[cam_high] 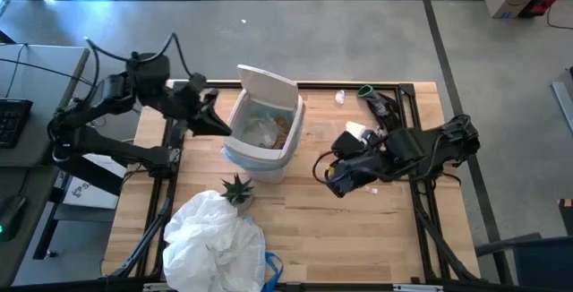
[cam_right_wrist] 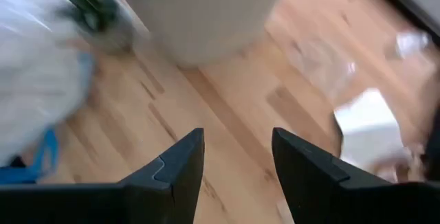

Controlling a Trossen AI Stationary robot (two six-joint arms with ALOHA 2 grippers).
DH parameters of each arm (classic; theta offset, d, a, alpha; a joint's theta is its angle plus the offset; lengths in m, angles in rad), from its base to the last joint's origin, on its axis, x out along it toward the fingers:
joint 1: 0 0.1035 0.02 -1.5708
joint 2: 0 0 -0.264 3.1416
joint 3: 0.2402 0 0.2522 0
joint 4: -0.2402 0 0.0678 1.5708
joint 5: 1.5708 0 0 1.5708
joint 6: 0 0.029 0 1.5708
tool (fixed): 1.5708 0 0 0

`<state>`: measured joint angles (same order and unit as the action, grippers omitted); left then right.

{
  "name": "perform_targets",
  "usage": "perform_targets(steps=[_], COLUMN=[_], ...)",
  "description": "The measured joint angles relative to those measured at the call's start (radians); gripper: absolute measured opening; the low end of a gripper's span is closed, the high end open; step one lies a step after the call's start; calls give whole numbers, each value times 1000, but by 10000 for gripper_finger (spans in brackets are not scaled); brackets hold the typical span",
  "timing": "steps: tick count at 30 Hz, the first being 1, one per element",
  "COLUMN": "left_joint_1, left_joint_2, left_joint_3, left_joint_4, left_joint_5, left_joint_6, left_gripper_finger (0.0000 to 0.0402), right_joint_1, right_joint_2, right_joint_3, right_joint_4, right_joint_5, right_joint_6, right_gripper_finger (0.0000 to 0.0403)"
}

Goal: Place trash/remove bag and relplace
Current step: Put the transparent plastic into the trash bin

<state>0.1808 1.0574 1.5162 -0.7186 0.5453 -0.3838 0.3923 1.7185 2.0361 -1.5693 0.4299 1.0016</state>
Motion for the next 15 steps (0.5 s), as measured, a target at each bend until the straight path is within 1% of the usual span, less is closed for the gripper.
perform_targets(steps=[2,6,10,12,15], left_joint_1=[-17,-25,-23,-16,-3], left_joint_2=[27,61,63,59,60], left_joint_3=[13,18,19,19,19], left_joint_4=[-6,-77,-96,-90,-90], left_joint_5=[0,-14,-61,-64,-64], left_joint_6=[27,83,109,121,130], left_gripper_finger=[0,0,0,0,0], right_joint_1=[16,38,3,-40,-123], right_joint_2=[-13,-51,-87,-113,-150], right_joint_3=[-72,-260,-476,-585,-743], right_joint_4=[0,-2,12,77,315], right_joint_5=[-8,-3,39,38,38], right_joint_6=[47,174,355,398,367], right_gripper_finger=[158,158,158,158,158])
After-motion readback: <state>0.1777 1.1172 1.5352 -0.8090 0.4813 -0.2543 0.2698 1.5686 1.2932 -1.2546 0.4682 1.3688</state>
